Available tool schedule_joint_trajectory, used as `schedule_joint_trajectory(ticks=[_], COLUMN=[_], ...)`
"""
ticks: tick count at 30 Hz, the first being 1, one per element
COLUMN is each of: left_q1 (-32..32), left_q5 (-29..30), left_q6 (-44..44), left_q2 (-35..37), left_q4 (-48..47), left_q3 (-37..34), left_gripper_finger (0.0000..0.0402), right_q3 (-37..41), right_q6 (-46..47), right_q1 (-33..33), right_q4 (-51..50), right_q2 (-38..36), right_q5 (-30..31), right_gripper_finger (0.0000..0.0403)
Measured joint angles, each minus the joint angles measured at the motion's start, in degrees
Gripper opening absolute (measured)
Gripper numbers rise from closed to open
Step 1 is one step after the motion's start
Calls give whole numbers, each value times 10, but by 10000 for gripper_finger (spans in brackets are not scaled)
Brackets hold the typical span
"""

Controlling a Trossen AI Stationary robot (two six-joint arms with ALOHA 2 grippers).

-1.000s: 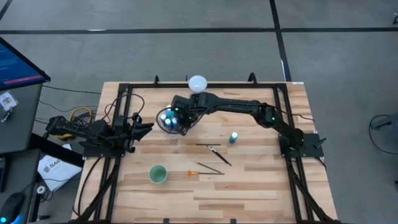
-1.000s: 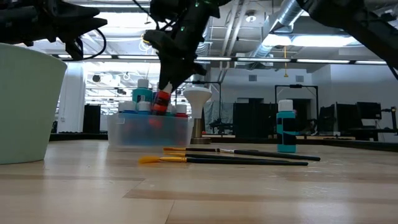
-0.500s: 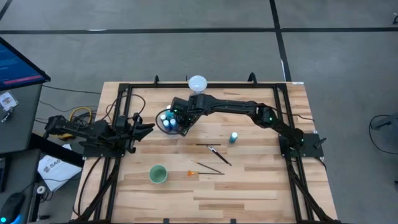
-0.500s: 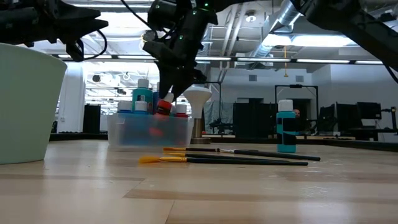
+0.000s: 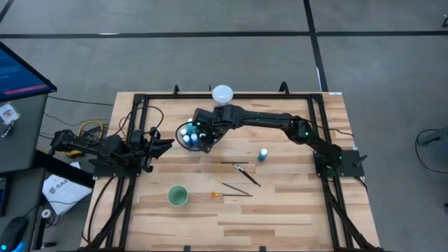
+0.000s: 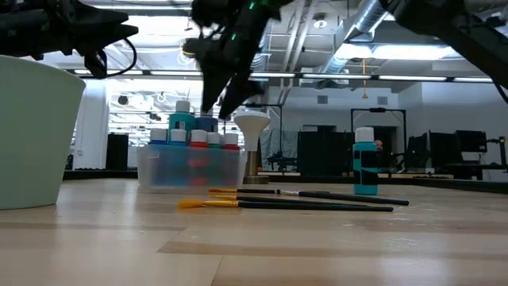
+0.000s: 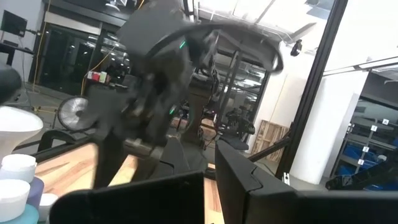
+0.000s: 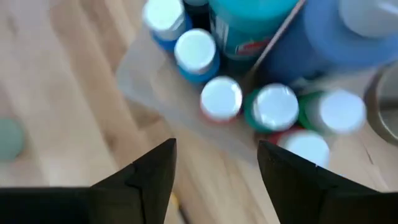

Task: Pick & Place Paint Supplies
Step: Put the small light blue bottle into the white bin

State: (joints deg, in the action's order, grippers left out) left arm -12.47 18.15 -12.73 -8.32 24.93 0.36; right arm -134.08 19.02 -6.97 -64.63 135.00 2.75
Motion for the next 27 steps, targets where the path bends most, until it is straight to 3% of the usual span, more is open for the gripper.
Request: schedule_joint_trajectory(ticks=[6, 9, 14, 22, 27], left_q1=[0, 0, 0, 0, 0], left_q5=[0, 0, 0, 0, 0], left_q6=[0, 0, 0, 0, 0], left_q2=[0, 0, -3, -14, -22], left_q4=[0, 0, 1, 6, 4], left_q3=[0, 0, 0, 0, 0], left_gripper_finger=[1, 1, 1, 1, 1], right_q3=[-7, -6, 54, 321, 471], right_q6=[7, 39, 85, 211, 261], right_q1=[5, 13, 38, 64, 62], right_q4=[-152, -255, -258, -249, -129], right_q2=[-83, -110, -173, -313, -379], right_q5=[5, 43, 62, 64, 19], right_gripper_finger=[208, 209, 229, 250, 250])
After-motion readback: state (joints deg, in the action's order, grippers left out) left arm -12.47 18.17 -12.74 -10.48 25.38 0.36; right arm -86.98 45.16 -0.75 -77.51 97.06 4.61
